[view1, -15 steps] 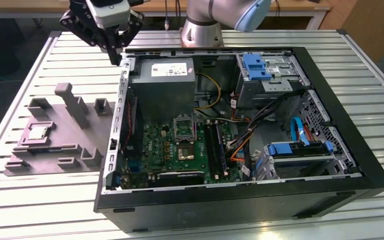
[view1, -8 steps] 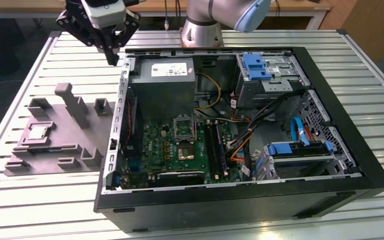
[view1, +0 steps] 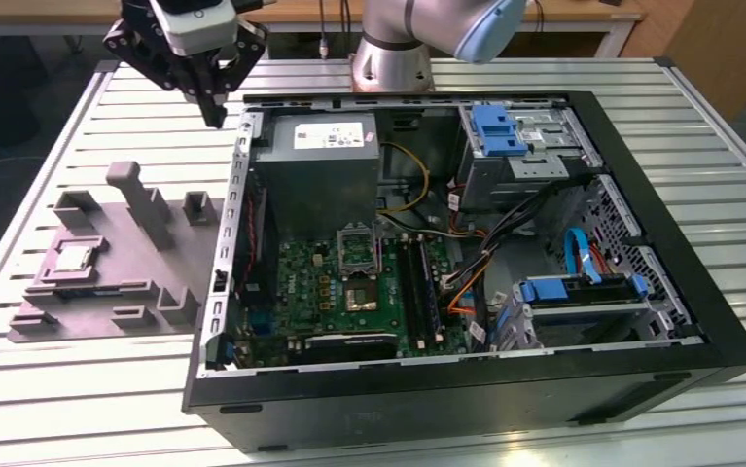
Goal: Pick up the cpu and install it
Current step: 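Reach for the cpu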
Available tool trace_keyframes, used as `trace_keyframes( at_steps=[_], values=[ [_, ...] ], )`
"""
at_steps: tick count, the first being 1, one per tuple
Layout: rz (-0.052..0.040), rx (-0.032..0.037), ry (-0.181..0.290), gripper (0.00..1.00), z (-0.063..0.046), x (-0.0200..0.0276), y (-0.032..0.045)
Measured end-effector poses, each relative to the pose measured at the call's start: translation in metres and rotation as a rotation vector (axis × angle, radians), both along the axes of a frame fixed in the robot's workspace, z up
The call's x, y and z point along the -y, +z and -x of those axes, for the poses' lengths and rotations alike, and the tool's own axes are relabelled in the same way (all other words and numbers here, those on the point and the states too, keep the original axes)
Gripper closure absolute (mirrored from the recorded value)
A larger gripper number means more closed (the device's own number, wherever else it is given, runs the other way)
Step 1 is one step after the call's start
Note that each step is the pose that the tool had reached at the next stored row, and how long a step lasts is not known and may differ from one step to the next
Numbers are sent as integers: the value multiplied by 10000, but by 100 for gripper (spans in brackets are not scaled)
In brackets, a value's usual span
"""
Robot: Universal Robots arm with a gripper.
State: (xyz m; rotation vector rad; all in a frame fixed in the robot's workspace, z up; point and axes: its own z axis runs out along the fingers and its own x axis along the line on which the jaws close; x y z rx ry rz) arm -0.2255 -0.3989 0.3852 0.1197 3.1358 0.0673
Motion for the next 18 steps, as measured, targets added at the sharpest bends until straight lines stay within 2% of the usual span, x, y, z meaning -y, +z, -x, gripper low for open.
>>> trace_keyframes(
  at_steps=[18],
  values=[
    [0,0,1,89,98,0,-1]
  ],
)
